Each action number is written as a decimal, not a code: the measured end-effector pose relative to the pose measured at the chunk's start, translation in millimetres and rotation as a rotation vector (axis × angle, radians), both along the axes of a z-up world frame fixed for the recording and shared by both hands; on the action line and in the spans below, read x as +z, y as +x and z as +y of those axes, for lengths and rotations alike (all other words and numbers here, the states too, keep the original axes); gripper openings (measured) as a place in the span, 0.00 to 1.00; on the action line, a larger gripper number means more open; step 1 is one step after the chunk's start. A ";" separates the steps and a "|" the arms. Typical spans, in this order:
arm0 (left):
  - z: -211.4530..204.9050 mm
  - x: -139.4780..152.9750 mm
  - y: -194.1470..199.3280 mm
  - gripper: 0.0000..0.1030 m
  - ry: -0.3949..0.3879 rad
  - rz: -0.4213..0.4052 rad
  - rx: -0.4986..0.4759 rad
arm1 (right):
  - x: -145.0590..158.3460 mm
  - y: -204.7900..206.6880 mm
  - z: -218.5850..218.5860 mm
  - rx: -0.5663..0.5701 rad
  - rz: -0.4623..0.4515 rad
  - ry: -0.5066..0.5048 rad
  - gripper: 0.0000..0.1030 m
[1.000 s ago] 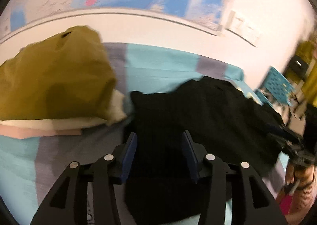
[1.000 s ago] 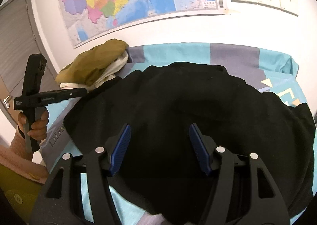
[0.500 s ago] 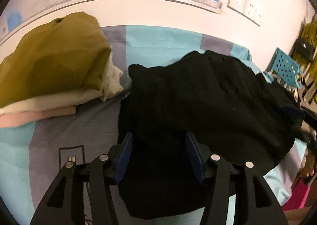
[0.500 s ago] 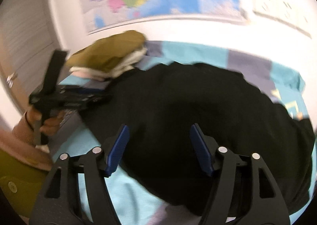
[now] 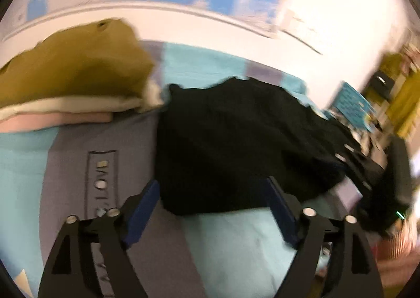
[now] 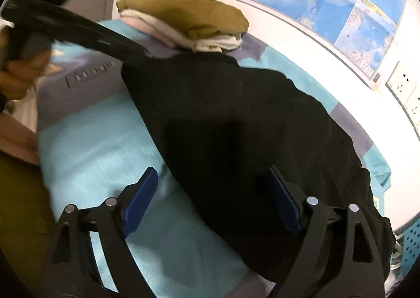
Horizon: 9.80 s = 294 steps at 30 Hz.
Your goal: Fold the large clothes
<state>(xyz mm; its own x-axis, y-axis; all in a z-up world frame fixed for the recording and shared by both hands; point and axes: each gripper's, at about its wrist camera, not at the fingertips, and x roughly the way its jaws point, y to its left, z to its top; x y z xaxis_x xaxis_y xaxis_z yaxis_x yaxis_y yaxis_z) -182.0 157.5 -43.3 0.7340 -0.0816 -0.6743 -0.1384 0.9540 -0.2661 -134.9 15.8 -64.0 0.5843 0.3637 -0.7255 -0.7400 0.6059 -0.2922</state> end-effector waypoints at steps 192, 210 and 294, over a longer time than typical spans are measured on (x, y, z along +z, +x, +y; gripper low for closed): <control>465.2 53.0 -17.8 0.66 0.128 0.076 0.819 | 48.0 237.8 159.4 -0.060 0.761 0.864 0.29; 375.6 107.4 -52.6 0.78 0.355 -0.092 0.734 | 133.9 223.9 169.8 -0.002 0.246 0.640 0.50; 144.7 50.7 -79.3 0.93 0.336 -0.054 0.711 | 53.2 71.8 149.7 0.057 0.073 0.491 0.94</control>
<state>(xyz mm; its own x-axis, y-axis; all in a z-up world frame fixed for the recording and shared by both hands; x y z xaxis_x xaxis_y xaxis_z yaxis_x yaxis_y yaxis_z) -261.3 302.3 7.4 0.5661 0.6215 -0.5415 -0.7406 0.6720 -0.0030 -63.1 165.5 -10.8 0.5076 0.7026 -0.4986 -0.7837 0.6170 0.0715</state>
